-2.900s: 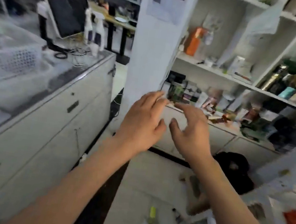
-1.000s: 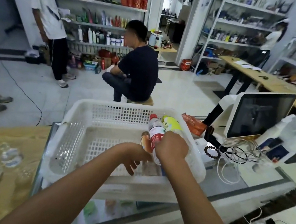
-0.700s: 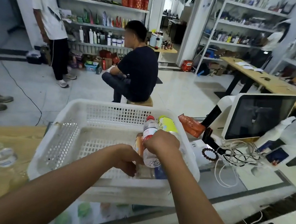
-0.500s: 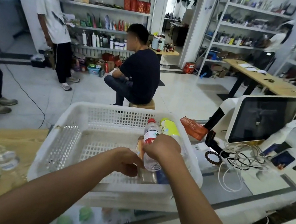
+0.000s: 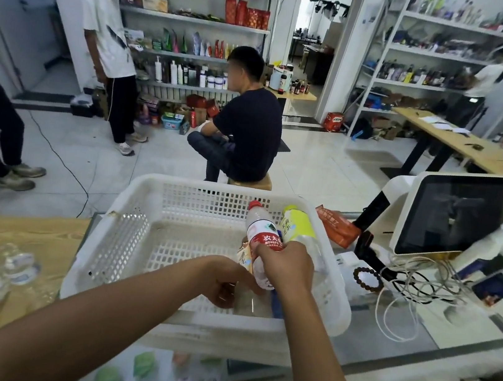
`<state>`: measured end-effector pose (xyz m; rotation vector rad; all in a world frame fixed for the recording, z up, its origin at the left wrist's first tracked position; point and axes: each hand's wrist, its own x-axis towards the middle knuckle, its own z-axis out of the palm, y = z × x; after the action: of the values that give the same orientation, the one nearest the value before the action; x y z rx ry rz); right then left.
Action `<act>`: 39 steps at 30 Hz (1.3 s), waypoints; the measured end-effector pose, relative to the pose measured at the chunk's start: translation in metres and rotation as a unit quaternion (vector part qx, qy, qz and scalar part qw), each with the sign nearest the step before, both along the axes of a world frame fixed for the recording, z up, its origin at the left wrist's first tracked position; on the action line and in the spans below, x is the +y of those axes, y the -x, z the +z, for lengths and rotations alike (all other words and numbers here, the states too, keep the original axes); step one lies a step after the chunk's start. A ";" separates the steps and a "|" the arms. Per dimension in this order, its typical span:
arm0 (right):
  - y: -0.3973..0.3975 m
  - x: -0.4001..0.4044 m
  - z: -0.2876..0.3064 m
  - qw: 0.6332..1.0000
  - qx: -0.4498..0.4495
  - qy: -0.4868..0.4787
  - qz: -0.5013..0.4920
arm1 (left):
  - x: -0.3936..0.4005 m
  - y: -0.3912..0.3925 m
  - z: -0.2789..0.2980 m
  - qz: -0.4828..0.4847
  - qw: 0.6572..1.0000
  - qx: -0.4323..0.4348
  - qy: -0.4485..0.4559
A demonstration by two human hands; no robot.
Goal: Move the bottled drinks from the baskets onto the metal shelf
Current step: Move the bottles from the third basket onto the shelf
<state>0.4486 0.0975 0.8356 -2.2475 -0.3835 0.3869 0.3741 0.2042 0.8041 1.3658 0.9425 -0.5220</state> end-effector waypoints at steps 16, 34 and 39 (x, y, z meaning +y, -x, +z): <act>-0.017 -0.013 0.004 0.909 0.300 -0.289 0.007 | 0.008 0.019 0.039 0.158 0.933 -0.130 -0.295; 0.056 -0.023 0.029 0.915 0.079 -0.373 -0.131 | 0.013 0.069 0.070 0.118 0.809 -0.360 -0.450; 0.091 -0.033 0.036 0.904 0.005 -0.372 -0.210 | 0.000 0.081 0.076 0.086 0.797 -0.424 -0.422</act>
<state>0.3575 0.0642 0.8717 -1.5111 -0.0128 0.0048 0.2932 0.2045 0.8796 2.0018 0.5057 0.7429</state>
